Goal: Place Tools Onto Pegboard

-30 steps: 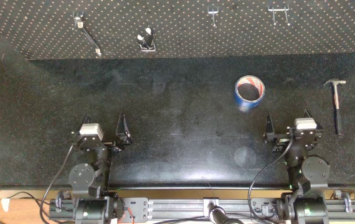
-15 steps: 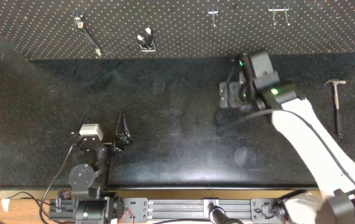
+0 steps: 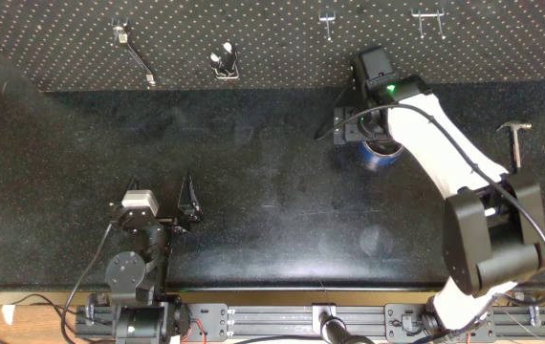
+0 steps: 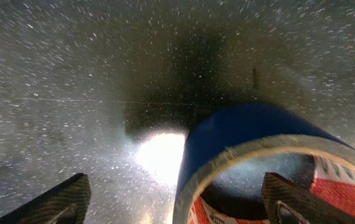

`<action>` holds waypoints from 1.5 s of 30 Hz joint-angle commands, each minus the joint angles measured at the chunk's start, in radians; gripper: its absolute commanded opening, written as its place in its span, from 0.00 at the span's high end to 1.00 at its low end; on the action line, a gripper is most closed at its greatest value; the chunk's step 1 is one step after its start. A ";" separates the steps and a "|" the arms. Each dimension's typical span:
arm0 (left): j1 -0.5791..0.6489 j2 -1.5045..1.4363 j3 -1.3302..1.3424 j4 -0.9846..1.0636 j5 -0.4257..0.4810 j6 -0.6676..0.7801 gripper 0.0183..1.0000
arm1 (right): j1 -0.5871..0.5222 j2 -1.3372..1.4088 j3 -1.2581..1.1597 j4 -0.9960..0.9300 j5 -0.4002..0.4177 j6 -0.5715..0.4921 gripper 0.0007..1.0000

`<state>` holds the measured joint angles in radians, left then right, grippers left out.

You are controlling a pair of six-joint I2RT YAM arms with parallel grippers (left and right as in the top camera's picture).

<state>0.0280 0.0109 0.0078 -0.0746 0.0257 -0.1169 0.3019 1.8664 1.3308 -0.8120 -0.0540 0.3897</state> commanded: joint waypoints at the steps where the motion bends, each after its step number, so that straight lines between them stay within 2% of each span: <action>1: -0.003 -0.007 -0.002 -0.007 -0.014 -0.005 0.00 | 0.002 0.039 0.024 -0.003 -0.002 0.016 0.48; 3: -0.003 -0.007 -0.002 -0.007 -0.014 -0.005 0.01 | 0.002 0.042 0.023 -0.003 0.003 0.004 0.86; 4: -0.003 -0.007 -0.002 -0.007 -0.014 -0.005 0.00 | 0.001 0.042 0.023 -0.003 0.017 0.001 0.92; 6: -0.003 -0.007 -0.002 -0.007 -0.014 -0.005 0.00 | 0.003 0.017 0.023 -0.002 0.021 -0.022 0.93; 9: -0.003 -0.007 -0.002 -0.007 -0.014 -0.005 0.00 | 0.019 -0.180 0.023 0.001 0.047 -0.028 0.93; 13: -0.003 -0.007 -0.002 -0.007 -0.014 -0.005 0.00 | 0.109 -0.479 0.023 0.036 0.059 -0.028 0.93; 15: -0.003 -0.007 -0.002 -0.007 -0.014 -0.005 0.00 | 0.204 -0.550 0.023 0.122 0.159 -0.028 0.93; 18: -0.003 -0.007 -0.002 -0.007 -0.014 -0.005 0.00 | 0.282 -0.513 0.023 0.235 0.246 -0.037 0.93; 19: -0.003 -0.007 -0.002 -0.007 -0.014 -0.005 0.00 | 0.293 -0.493 0.023 0.266 0.248 -0.068 0.93; 20: -0.003 -0.007 -0.002 -0.007 -0.014 -0.005 0.00 | 0.309 -0.454 0.023 0.335 0.249 -0.145 0.93; 22: -0.003 -0.007 -0.002 -0.007 -0.014 -0.005 0.00 | 0.311 -0.405 0.023 0.412 0.268 -0.187 0.93; 25: -0.003 -0.007 -0.002 -0.007 -0.014 -0.005 0.00 | 0.311 -0.329 0.023 0.515 0.361 -0.202 0.93; 27: -0.003 -0.007 -0.002 -0.007 -0.014 -0.005 0.00 | 0.311 -0.281 0.023 0.598 0.361 -0.275 0.93; 29: -0.003 -0.007 -0.002 -0.007 -0.014 -0.005 0.00 | 0.311 -0.255 0.023 0.636 0.361 -0.299 0.93; 39: -0.003 -0.007 -0.002 -0.007 -0.014 -0.005 0.00 | 0.307 -0.135 0.024 0.725 0.362 -0.303 0.93; 42: -0.003 -0.007 -0.002 -0.007 -0.014 -0.005 0.00 | 0.298 -0.119 0.024 0.754 0.394 -0.302 0.93; 45: -0.003 -0.007 -0.002 -0.007 -0.014 -0.005 0.00 | 0.297 -0.119 0.024 0.754 0.394 -0.302 0.93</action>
<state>0.0280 0.0116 0.0078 -0.0742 0.0257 -0.1169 0.6067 1.7252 1.3460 -0.0647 0.3431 0.0982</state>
